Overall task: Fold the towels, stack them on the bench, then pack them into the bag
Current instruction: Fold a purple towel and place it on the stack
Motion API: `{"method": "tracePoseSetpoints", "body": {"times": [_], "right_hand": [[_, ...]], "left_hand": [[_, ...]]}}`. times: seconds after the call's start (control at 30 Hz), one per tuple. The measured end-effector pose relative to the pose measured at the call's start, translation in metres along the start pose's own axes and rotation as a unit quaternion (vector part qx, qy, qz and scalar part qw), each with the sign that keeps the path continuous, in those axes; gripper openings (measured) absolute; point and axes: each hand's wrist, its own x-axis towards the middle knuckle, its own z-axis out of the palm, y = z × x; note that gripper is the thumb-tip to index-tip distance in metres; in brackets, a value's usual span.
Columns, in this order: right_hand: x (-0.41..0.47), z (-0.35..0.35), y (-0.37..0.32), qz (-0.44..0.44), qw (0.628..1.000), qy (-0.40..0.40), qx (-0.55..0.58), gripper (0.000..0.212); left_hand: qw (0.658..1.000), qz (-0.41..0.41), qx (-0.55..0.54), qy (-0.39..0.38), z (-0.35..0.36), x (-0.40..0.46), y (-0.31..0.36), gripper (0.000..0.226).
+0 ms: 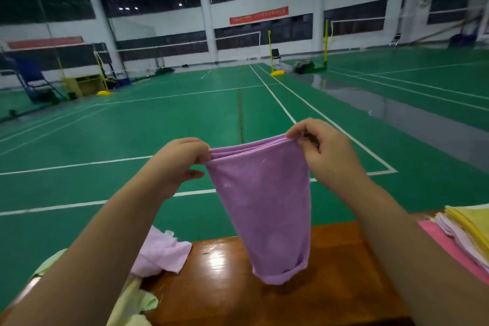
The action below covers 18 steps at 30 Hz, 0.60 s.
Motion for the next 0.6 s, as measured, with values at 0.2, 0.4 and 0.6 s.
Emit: {"method": "tracePoseSetpoints", "body": {"times": [0.2, 0.4, 0.6], "right_hand": [[-0.008, 0.001, 0.001, 0.051, 0.998, -0.011, 0.019, 0.029], [-0.007, 0.002, 0.002, 0.086, 0.995, -0.015, 0.044, 0.029], [-0.007, 0.001, 0.004, 0.100, 0.993, -0.012, 0.069, 0.033]], "left_hand": [[0.984, -0.032, -0.110, -0.137, -0.011, -0.011, -0.003, 0.020], [0.954, 0.058, -0.165, -0.245, -0.024, -0.013, -0.012, 0.054], [0.960, 0.108, -0.014, -0.257, -0.029, -0.020, -0.008, 0.061]]}}
